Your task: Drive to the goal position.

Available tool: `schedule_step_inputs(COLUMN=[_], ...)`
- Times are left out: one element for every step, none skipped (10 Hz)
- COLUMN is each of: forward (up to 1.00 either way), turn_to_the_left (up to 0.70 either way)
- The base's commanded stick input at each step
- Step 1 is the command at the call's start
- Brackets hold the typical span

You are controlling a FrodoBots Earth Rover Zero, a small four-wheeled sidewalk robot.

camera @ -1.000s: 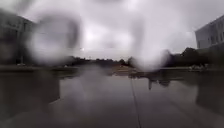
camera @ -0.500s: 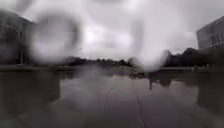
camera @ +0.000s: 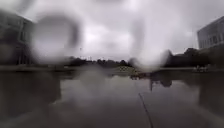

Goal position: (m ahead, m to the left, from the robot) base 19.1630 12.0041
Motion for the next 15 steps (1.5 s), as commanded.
schedule_step_inputs(forward=[0.7,0.7,0.7,0.7,0.7,0.7,0.7,0.7,0.7,0.7,0.7,0.7,0.7,0.7,0.7], turn_to_the_left=[0.0,0.0,0.0,0.0,0.0,0.0,0.0,0.0,0.0,0.0,0.0,0.0,0.0,0.0,0.0])
